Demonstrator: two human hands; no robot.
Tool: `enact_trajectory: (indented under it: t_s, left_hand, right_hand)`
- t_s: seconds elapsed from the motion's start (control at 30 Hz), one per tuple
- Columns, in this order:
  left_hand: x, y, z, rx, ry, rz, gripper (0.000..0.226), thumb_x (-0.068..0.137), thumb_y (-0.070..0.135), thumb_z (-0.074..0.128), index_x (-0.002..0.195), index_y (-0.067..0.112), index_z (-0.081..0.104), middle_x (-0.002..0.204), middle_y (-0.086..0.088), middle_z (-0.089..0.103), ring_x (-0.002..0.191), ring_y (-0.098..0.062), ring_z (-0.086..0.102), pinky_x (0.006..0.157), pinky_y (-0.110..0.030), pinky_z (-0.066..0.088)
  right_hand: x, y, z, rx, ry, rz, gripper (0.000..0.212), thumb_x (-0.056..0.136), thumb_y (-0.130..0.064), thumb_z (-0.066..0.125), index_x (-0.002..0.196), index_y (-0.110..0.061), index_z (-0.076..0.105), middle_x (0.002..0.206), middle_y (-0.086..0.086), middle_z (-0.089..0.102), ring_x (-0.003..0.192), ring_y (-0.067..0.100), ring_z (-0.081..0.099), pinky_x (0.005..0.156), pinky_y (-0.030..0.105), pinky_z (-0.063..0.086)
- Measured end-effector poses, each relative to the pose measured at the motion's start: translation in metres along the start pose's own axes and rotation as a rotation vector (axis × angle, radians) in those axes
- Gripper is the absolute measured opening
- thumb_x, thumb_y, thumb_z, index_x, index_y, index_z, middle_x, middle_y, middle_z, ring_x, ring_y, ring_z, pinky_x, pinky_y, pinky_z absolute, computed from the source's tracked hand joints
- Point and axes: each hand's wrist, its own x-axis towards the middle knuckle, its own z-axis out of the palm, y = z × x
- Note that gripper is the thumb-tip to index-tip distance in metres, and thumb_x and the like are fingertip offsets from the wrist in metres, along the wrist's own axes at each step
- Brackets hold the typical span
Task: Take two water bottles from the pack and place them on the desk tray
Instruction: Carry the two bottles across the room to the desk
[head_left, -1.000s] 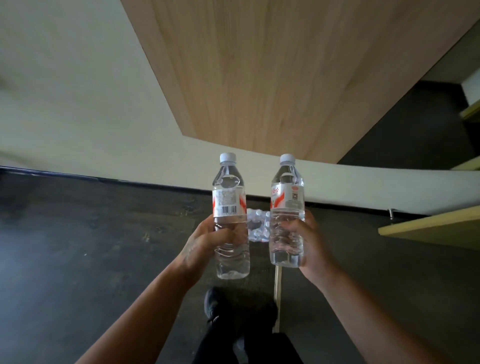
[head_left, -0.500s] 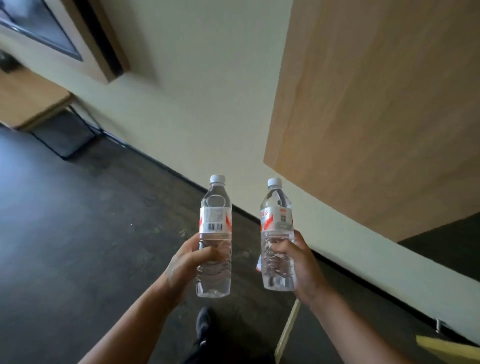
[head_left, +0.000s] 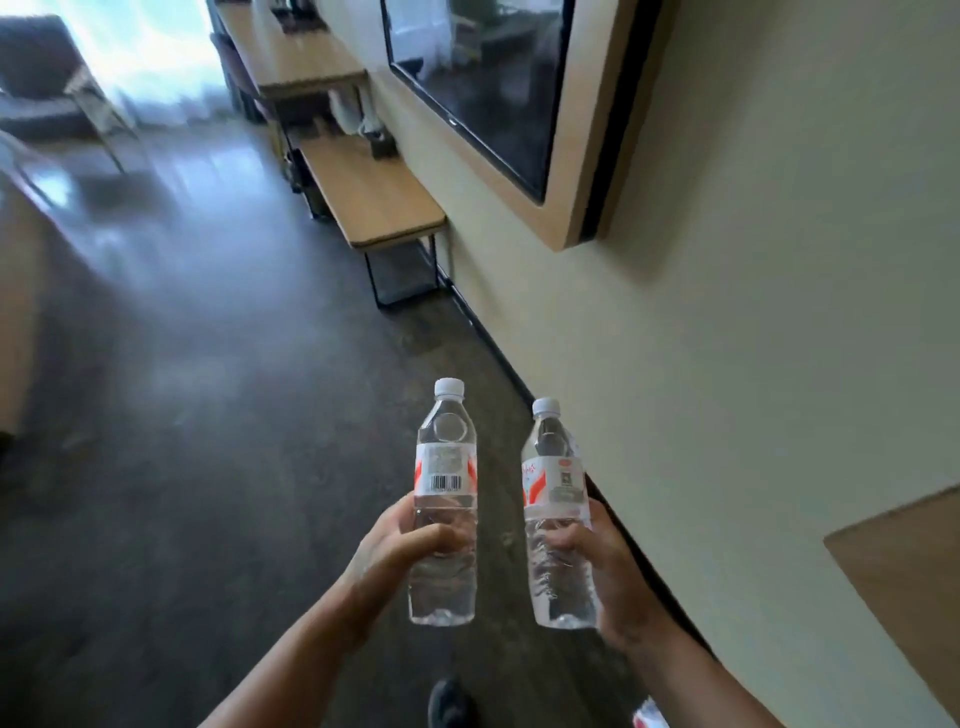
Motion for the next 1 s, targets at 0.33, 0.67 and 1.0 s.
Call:
enact_trajectory:
  t_s: [0.33, 0.67, 1.0]
  left_hand:
    - [0.084, 0.068, -0.170, -0.113, 0.210, 0.022, 0.060, 0.062, 0.032, 0.084, 0.118, 0.012, 0.077, 0.100, -0.004, 0.087, 0.088, -0.015, 0.081, 0.079, -0.030, 0.064]
    - [0.220, 0.138, -0.320, -0.220, 0.376, 0.031, 0.051, 0.065, 0.028, 0.084, 0.115, 0.017, 0.081, 0.104, -0.006, 0.087, 0.091, -0.018, 0.081, 0.078, -0.028, 0.065]
    - [0.363, 0.233, -0.489, -0.303, 0.526, 0.058, 0.048, 0.065, 0.030, 0.085, 0.112, 0.019, 0.082, 0.110, -0.017, 0.085, 0.095, -0.025, 0.079, 0.089, -0.041, 0.065]
  right_hand:
    - [0.174, -0.081, 0.165, -0.182, -0.183, 0.040, 0.086, 0.059, -0.030, 0.085, 0.137, -0.010, 0.056, 0.109, 0.020, 0.071, 0.088, 0.032, 0.074, 0.076, 0.045, 0.060]
    - [0.388, -0.156, 0.313, -0.212, -0.302, 0.089, 0.086, 0.060, -0.019, 0.083, 0.139, -0.007, 0.052, 0.124, 0.033, 0.068, 0.101, 0.047, 0.072, 0.096, 0.063, 0.057]
    - [0.598, -0.256, 0.477, -0.245, -0.413, 0.140, 0.079, 0.069, -0.008, 0.073, 0.143, 0.000, 0.046, 0.129, 0.044, 0.060, 0.106, 0.046, 0.064, 0.105, 0.072, 0.048]
